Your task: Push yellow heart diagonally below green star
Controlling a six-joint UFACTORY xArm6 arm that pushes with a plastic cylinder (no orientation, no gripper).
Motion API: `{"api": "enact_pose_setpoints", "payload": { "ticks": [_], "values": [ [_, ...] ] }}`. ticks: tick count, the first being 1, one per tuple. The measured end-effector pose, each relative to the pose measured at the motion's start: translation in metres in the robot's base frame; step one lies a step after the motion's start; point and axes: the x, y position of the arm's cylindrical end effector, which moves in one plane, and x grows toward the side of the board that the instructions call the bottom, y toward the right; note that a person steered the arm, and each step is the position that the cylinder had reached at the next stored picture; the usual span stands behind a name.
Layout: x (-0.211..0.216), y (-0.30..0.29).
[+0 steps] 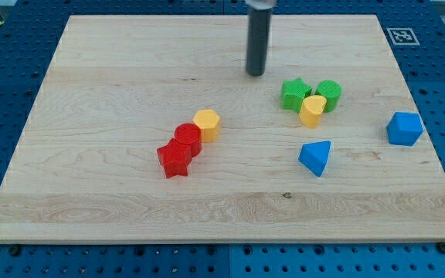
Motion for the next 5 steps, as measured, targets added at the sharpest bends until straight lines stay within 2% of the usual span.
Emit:
{"api": "enact_pose_setpoints", "payload": {
  "ticks": [1, 2, 4, 5],
  "values": [
    [-0.009, 0.090],
    [0.031, 0.148],
    [0.082, 0.142],
    [0.099, 0.116]
  ]
}}
